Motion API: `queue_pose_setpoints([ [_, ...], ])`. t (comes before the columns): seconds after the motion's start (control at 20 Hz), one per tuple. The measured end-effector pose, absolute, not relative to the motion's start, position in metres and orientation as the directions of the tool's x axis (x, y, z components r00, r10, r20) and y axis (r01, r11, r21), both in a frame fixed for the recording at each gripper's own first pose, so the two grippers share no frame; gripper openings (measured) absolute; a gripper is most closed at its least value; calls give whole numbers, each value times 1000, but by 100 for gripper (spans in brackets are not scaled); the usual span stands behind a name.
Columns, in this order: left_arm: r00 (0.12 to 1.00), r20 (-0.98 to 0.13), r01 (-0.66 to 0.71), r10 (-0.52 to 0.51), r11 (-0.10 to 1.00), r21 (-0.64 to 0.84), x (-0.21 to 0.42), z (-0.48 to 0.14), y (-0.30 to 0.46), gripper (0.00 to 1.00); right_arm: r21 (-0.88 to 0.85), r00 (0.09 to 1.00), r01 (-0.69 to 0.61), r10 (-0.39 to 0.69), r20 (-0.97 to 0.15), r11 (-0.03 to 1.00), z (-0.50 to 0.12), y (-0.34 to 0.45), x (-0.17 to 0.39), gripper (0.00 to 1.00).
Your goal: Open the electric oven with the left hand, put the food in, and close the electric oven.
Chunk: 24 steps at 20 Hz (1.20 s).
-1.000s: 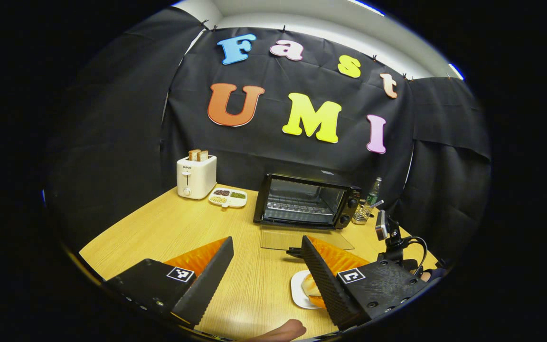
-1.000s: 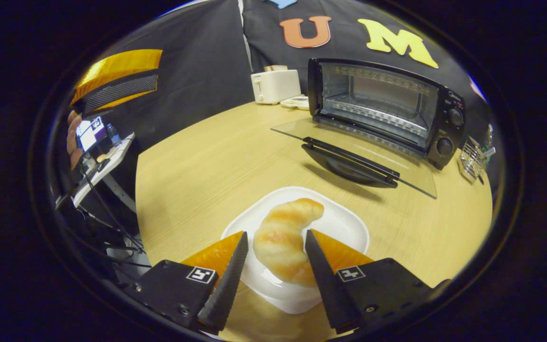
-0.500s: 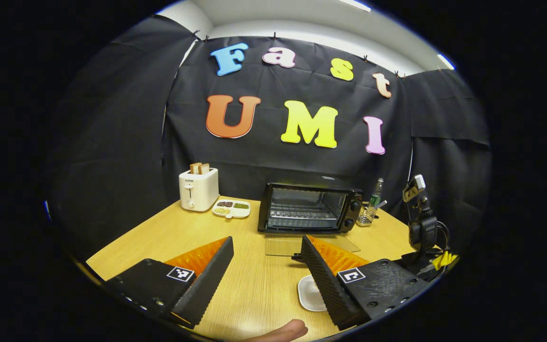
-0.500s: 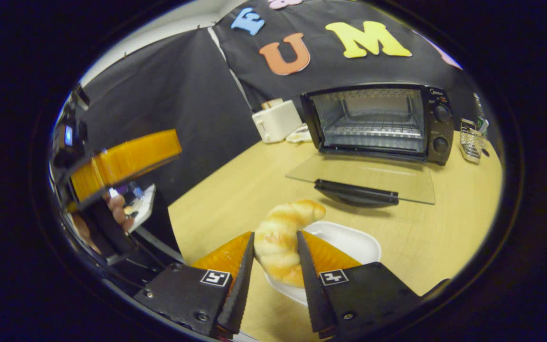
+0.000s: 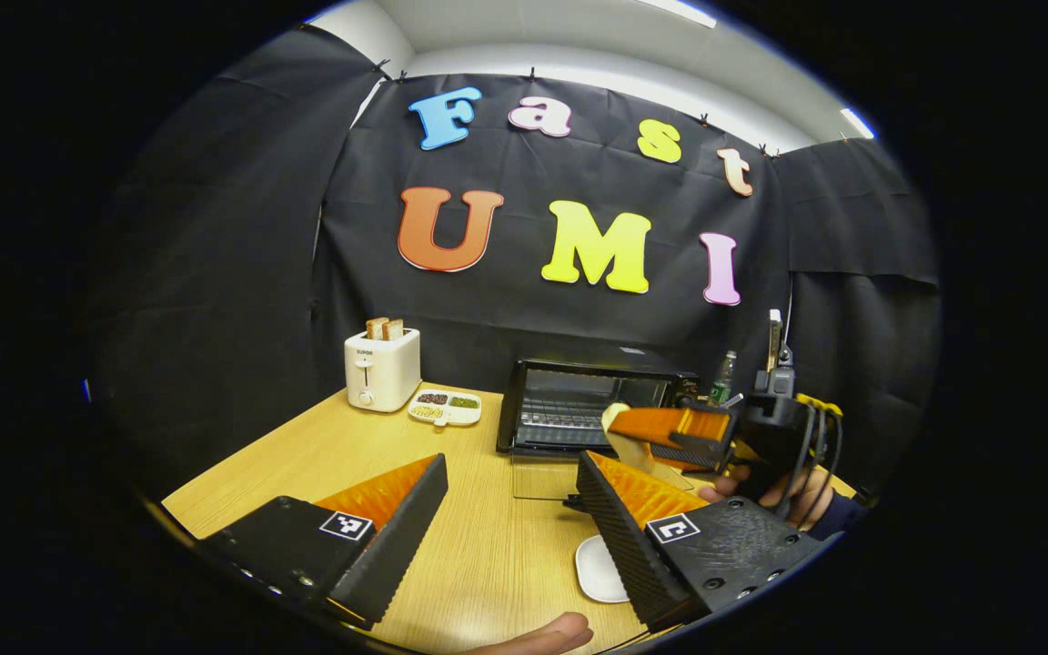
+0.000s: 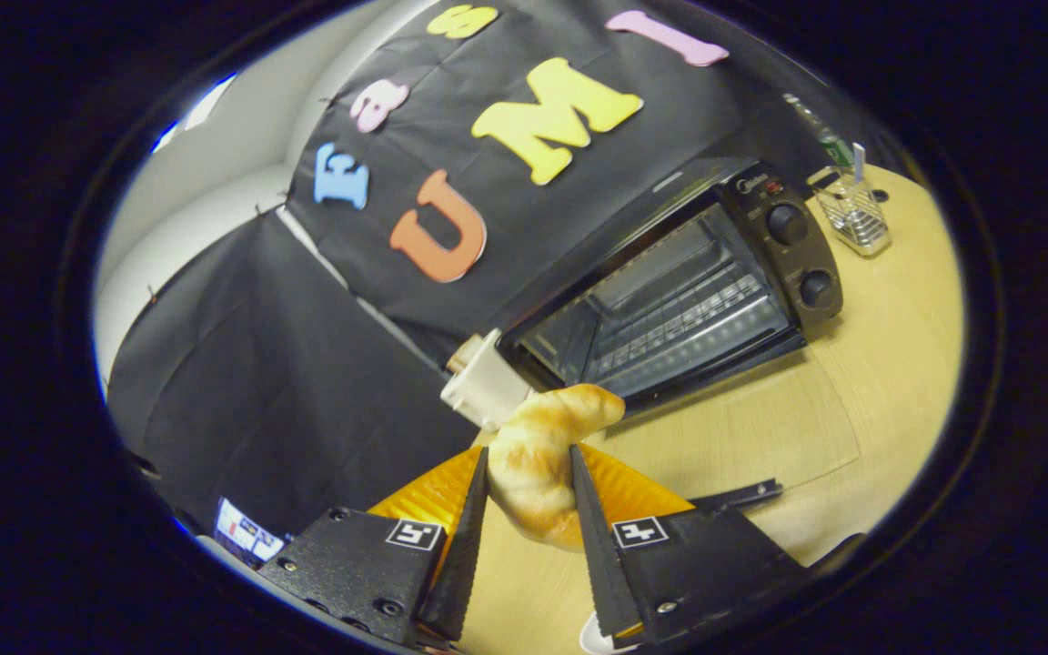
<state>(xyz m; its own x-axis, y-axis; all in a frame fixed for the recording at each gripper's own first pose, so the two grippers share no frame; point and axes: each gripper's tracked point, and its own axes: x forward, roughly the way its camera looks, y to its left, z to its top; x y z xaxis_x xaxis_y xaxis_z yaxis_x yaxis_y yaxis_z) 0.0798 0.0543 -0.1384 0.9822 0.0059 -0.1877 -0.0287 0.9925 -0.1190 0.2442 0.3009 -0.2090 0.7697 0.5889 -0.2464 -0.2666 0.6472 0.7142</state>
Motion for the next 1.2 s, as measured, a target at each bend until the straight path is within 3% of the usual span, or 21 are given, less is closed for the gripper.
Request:
queue_pose_setpoints([
  [0.25,974,-222,-62,39,993,-97,70,-143,70,94,704,846,-121,443,-295,699,-232,292,334,54],
  [0.6,962,-267,-81,52,992,-99,79,-162,81,94,580,911,-35,265,-316,814,-247,266,426,57],
  [0.7,959,-279,-78,48,992,-97,83,-168,80,94,521,930,-34,218,-296,853,-249,261,441,53],
  [1.0,951,-309,-71,34,992,-108,95,-181,74,94,454,916,-64,233,-327,889,-263,285,451,55],
  [1.15,947,-322,-59,19,992,-113,96,-186,68,94,461,911,-73,247,-330,884,-263,291,444,87],
  [1.2,946,-323,-56,17,992,-111,97,-186,67,94,465,915,-70,243,-322,883,-261,289,438,92],
])
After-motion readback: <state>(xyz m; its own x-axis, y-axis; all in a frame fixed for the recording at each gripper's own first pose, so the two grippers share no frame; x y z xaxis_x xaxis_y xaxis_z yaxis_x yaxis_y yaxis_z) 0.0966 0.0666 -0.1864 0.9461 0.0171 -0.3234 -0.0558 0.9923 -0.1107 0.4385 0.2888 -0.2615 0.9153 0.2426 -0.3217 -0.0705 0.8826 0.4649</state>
